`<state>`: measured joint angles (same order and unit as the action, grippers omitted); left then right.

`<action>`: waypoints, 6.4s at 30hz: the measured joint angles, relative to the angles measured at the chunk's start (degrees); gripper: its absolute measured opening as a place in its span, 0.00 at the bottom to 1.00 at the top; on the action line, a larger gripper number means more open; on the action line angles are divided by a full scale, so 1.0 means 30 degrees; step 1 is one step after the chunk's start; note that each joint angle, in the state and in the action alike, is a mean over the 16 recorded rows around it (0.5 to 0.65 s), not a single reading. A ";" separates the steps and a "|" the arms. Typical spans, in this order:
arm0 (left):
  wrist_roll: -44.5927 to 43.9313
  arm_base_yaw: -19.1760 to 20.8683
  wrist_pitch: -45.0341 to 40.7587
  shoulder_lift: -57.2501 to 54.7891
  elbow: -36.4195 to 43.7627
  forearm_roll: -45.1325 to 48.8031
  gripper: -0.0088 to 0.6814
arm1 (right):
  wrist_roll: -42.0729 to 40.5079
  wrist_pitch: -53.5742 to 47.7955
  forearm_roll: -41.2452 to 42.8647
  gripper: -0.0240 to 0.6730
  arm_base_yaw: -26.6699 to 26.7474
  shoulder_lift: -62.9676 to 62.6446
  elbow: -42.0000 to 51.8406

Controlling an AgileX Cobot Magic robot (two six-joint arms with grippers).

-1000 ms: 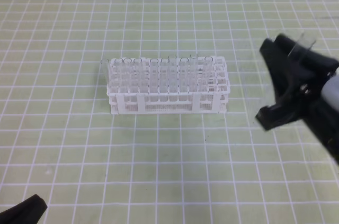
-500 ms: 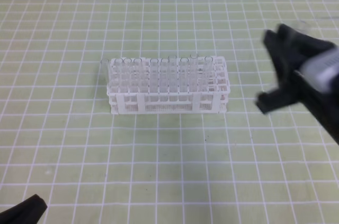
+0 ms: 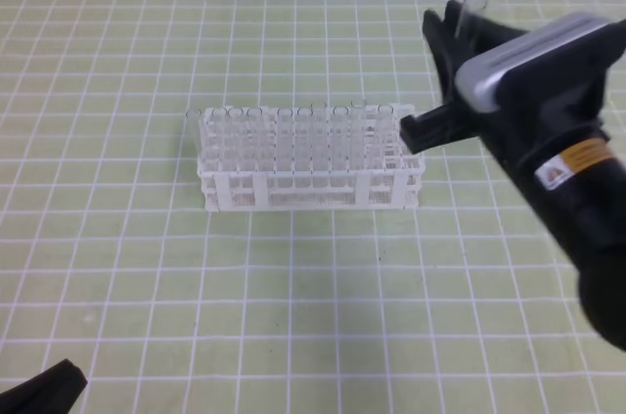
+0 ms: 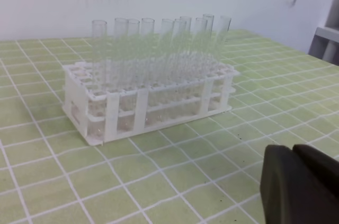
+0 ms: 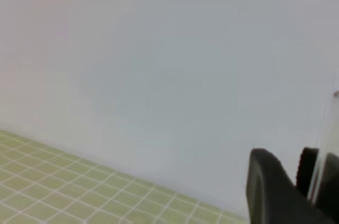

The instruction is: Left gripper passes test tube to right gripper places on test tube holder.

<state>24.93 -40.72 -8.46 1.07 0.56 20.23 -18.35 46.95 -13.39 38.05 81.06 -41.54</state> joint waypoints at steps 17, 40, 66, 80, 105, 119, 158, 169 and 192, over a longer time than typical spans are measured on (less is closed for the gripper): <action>-0.0001 0.0000 -0.0064 0.0000 0.0045 0.0008 0.01 | 0.1877 0.2465 0.0817 0.05 -0.1034 0.4997 -0.2392; 0.0001 0.0000 -0.0093 0.0028 0.0022 0.0004 0.01 | 0.3848 0.4008 0.1727 0.05 -0.1463 0.8171 -0.3115; 0.0000 0.0000 -0.0080 -0.0028 -0.0022 -0.0004 0.01 | 0.4404 0.3764 0.2025 0.05 -0.1463 0.8841 -0.3119; 0.0002 0.0000 -0.0140 -0.0049 -0.0045 -0.0008 0.01 | 0.4408 0.3919 0.2057 0.05 -0.1463 0.9325 -0.3181; 0.0001 0.0000 -0.0156 -0.0079 -0.0022 0.0001 0.01 | 0.4305 0.3596 0.1830 0.05 -0.1572 0.9179 -0.3206; 0.0001 0.0000 -0.0196 -0.0049 -0.0022 0.0001 0.01 | 0.4262 0.3568 0.1836 0.05 -0.1629 0.9106 -0.3198; 0.0002 0.0000 -0.0230 -0.0079 -0.0045 -0.0002 0.01 | 0.3935 0.2618 0.1952 0.05 -0.1629 0.9106 -0.3744; 0.0000 0.0000 -0.0181 -0.0019 0.0022 0.0008 0.01 | 0.3960 0.2621 0.1912 0.05 -0.1629 0.9260 -0.3825; 0.0002 0.0000 -0.0345 -0.0079 -0.0045 -0.0002 0.01 | 0.4289 0.1330 0.1852 0.05 -0.1629 0.8178 -0.3754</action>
<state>24.93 -40.72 -9.49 0.83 0.43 20.22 -5.48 50.94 -7.83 33.16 105.60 -52.80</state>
